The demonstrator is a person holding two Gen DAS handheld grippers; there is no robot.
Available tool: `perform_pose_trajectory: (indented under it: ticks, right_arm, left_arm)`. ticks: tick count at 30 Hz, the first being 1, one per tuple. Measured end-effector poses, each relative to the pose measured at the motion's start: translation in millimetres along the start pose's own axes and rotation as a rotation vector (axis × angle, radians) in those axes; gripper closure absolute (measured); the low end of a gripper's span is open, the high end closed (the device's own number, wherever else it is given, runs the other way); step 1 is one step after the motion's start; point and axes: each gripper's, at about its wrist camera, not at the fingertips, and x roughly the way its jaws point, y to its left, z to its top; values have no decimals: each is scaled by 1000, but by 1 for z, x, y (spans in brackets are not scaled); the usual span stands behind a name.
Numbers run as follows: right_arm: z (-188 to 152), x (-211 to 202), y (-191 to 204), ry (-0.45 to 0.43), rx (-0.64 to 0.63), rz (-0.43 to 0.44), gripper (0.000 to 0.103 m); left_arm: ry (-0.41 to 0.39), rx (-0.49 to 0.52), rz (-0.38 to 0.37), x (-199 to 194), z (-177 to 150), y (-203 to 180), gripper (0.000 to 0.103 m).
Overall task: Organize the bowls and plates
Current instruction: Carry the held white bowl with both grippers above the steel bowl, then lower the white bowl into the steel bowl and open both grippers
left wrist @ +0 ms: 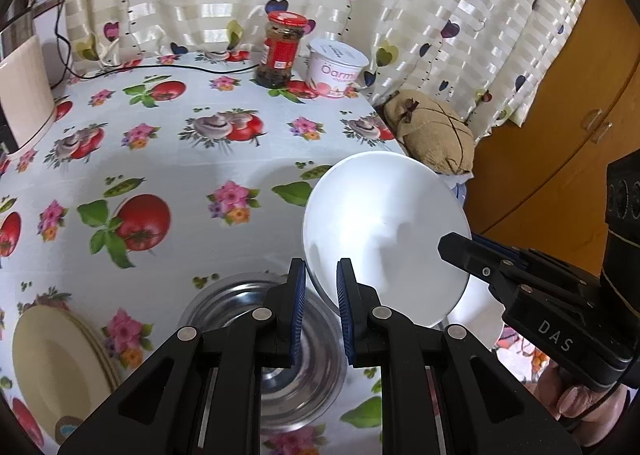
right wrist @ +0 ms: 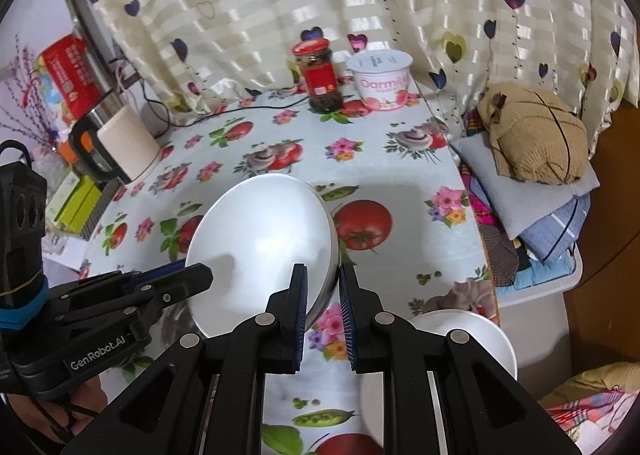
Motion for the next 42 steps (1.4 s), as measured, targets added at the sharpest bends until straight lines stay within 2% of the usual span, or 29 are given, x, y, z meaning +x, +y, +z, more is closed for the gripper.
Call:
perform_pose_trajectory:
  ticks: [9,19,27,42]
  right_arm:
    - [-13,-3,30,13,-30,30,87]
    - [-32,10,56,69,-47,68,87]
    - [-41,25,62,118,-47,88,87]
    - [-48,48,62,181,-47,88,87]
  left_arm:
    - [7,-17,39,-20,-19,18,86]
    - [45,-57,75,-26,-42,41,86]
    - [81,-71,97,-20,-49,51,86]
    - [117,-92,88,-6,-57,62,86]
